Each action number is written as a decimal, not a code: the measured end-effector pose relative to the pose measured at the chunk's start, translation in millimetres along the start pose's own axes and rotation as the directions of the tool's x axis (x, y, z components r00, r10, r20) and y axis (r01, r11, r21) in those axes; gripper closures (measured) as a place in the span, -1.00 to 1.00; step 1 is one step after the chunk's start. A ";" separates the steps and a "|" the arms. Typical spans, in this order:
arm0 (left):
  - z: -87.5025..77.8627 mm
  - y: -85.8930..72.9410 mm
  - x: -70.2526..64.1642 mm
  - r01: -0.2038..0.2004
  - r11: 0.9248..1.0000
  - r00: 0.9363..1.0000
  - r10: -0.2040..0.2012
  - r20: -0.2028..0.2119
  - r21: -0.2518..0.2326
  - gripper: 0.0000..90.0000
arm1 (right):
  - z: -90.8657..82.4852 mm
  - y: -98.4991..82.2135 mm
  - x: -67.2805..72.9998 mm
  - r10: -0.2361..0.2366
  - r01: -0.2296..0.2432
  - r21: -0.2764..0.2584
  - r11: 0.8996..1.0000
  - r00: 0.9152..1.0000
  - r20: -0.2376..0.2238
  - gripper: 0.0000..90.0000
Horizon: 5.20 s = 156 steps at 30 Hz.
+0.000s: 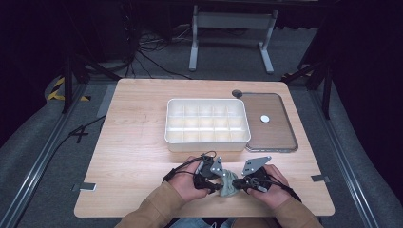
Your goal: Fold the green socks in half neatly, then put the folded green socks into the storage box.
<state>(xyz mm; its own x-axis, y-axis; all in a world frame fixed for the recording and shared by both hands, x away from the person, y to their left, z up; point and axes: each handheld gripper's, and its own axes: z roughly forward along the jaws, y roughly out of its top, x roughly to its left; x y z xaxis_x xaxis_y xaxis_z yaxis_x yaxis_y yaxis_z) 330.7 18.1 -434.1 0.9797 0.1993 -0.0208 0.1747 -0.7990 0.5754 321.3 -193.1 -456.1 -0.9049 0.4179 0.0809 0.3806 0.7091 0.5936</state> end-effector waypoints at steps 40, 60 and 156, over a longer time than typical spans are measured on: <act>12.0 14.2 -5.8 -0.031 1.000 0.999 0.031 -0.029 0.003 0.26 | -8.5 8.0 4.3 0.037 -0.029 -0.183 0.983 0.998 0.043 0.80; 27.6 9.5 -13.7 -0.126 0.992 0.989 0.126 -0.083 -0.001 -0.16 | -2.3 2.5 8.7 0.133 -0.120 -0.111 0.987 0.984 0.122 0.35; -109.0 -52.1 53.0 0.243 0.966 0.933 -0.258 -0.250 -0.091 -0.11 | -92.2 71.8 -80.7 0.156 -0.139 -0.128 0.982 0.979 0.134 0.71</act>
<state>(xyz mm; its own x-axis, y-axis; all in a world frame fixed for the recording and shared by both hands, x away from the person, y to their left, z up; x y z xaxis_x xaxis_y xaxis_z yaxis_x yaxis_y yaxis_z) 362.8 132.1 -376.0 0.8444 0.5344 0.0366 0.3979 -0.6714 0.6252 404.1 -228.3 -346.2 -0.8007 0.5956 0.0649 0.4753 0.5656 0.6739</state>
